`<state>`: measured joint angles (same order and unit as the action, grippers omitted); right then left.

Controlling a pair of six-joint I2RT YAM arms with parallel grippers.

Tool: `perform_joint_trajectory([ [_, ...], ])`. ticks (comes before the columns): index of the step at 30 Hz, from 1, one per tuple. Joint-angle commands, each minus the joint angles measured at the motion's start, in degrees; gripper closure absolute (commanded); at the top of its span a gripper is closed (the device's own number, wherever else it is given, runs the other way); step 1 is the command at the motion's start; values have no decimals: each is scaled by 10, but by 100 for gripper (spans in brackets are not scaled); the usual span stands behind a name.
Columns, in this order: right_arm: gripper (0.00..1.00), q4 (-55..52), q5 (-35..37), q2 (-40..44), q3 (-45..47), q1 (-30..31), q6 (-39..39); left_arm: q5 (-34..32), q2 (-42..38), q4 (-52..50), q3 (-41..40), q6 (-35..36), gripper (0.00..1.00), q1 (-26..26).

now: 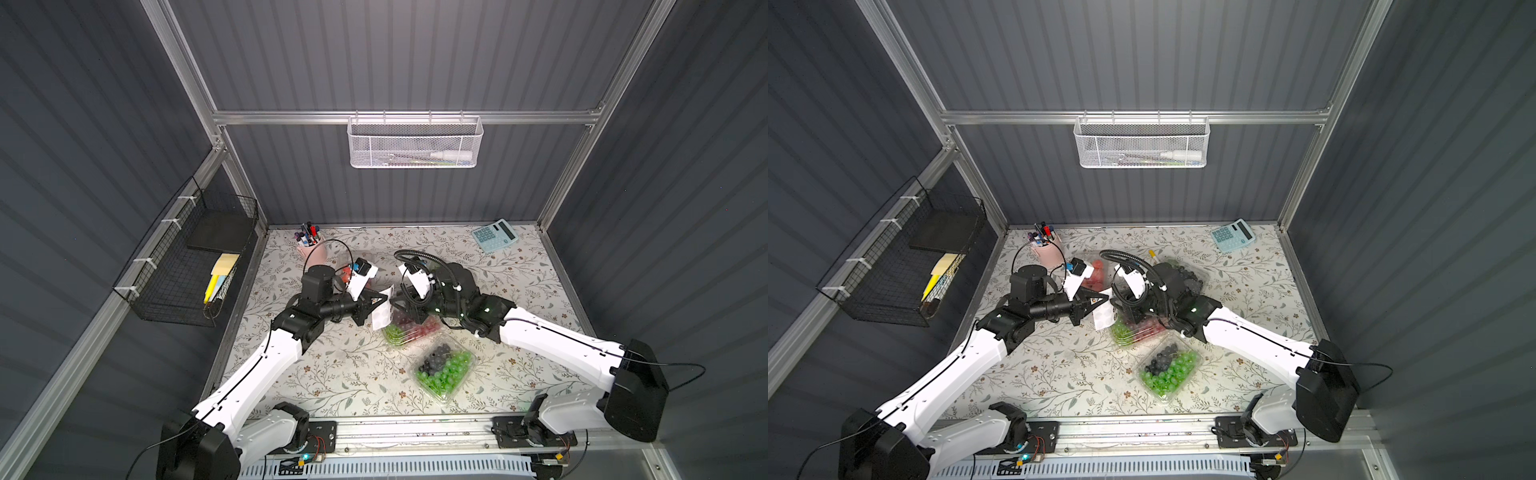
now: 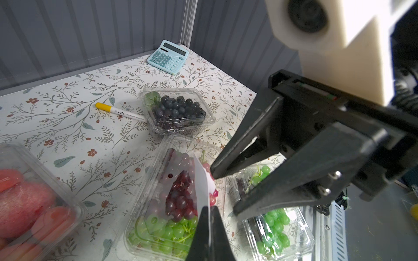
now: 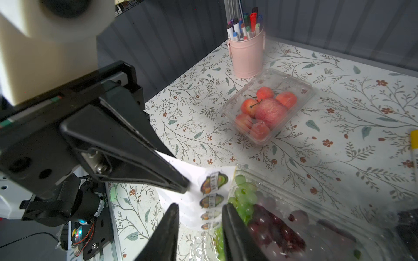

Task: Label fruit boxes
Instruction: Tear off the label from the label sticker.

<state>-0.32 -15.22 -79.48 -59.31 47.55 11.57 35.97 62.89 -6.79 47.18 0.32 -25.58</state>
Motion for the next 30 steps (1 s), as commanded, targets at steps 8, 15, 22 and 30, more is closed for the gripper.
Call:
perform_joint_trajectory([
  [8,71,40,25,-18,-22,-1,17,11,-1,-2,13,-1,100,-4],
  [15,81,41,49,-16,-18,-2,15,12,-3,-4,13,-1,100,-5],
  [22,91,41,43,-10,-15,-2,14,8,-5,-9,14,4,100,-5],
  [30,100,38,56,12,4,-2,11,-11,-7,-19,12,5,100,-6],
])
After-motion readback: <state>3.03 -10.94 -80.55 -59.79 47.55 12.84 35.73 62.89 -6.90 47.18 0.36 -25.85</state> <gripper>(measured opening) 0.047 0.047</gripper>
